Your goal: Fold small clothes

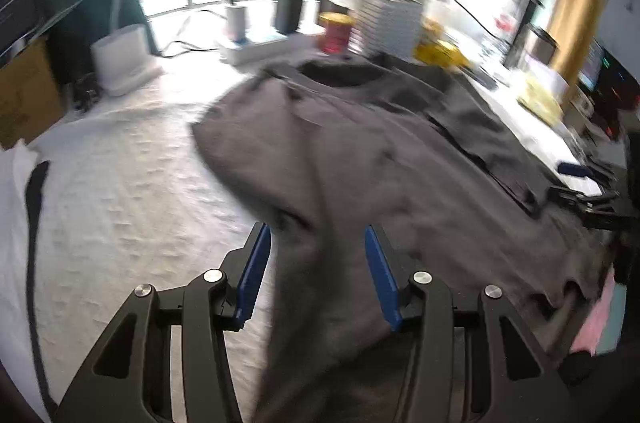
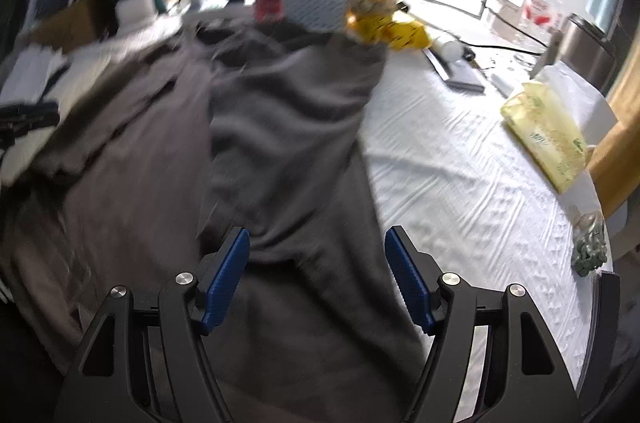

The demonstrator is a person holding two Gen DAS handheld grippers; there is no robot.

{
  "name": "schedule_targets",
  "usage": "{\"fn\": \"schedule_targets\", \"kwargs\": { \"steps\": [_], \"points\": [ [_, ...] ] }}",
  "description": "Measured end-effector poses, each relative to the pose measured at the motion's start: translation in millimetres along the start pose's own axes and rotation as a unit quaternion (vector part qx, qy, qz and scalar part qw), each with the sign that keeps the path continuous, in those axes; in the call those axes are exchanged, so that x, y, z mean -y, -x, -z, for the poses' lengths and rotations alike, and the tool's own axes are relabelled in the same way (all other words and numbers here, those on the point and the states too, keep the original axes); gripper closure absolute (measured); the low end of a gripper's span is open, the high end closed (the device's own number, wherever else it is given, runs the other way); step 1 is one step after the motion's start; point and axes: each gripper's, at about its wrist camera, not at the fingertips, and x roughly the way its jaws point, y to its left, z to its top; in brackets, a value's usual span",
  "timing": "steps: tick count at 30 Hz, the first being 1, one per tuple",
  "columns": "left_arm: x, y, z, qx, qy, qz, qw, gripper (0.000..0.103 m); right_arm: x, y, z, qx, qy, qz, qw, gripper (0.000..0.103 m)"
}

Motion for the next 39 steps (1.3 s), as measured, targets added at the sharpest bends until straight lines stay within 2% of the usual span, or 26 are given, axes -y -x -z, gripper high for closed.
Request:
{"fn": "schedule_targets", "kwargs": {
  "steps": [5, 11, 15, 20, 23, 25, 26, 27, 30, 33, 36, 38, 39],
  "points": [
    [-36.2, -14.8, -16.1, 0.0, 0.063, -0.016, 0.9979, 0.054, 22.5, -3.3, -22.1, 0.013, -0.021, -0.008, 1.0, 0.03],
    [-64.5, -39.0, -32.1, -0.003, 0.12, -0.012, 0.9926, 0.054, 39.9, -23.1, -48.1, 0.015, -0.017, -0.013, 1.0, 0.03],
    [-73.9, -57.1, -41.1, -0.015, 0.133, -0.034, 0.9905, 0.054, 55.8, -40.5, -65.4, 0.018, -0.024, -0.027, 0.999, 0.031],
    [-77.0, -76.4, -51.8, -0.017, 0.125, -0.048, 0.9909, 0.054, 71.2, -66.3, -81.5, 0.015, -0.026, -0.033, 0.999, 0.043],
    [-77.4, -82.0, -57.6, -0.013, 0.126, -0.029, 0.9915, 0.054, 77.1, -86.5, -94.2, 0.011, -0.031, -0.051, 0.998, 0.046],
    [-71.5, -86.1, -60.6, -0.012, 0.105, -0.029, 0.994, 0.056, 80.3, -97.0, -102.0, 0.01, -0.033, -0.061, 0.998, 0.047],
    [-68.5, -88.1, -61.8, -0.01, 0.093, -0.03, 0.9952, 0.068, 80.8, -101.4, -105.9, 0.011, -0.031, -0.063, 0.997, 0.047],
    [-65.7, -90.5, -62.8, -0.011, 0.079, -0.03, 0.9964, 0.087, 79.8, -106.1, -110.6, 0.012, -0.026, -0.066, 0.997, 0.048],
    [-61.2, -96.8, -67.5, -0.009, 0.04, -0.033, 0.9986, 0.094, 76.4, -115.9, -118.3, 0.009, -0.016, -0.078, 0.997, 0.056],
    [-59.0, -99.9, -73.0, -0.006, 0.009, -0.06, 0.9981, 0.096, 71.8, -128.6, -122.8, 0.01, -0.009, -0.102, 0.995, 0.056],
    [-62.7, -99.3, -78.5, -0.005, -0.007, -0.089, 0.996, 0.096, 68.6, -133.3, -127.2, 0.004, 0.004, -0.127, 0.992, 0.094],
    [-67.7, -99.8, -83.4, -0.003, -0.016, -0.109, 0.9939, 0.096, 65.2, -131.5, -127.7, 0.011, 0.016, -0.114, 0.993, 0.096],
    [-71.6, -99.3, -86.0, -0.002, -0.018, -0.119, 0.9927, 0.097, 64.9, -128.7, -129.2, 0.021, 0.024, -0.095, 0.995, 0.098]
  ]
}}
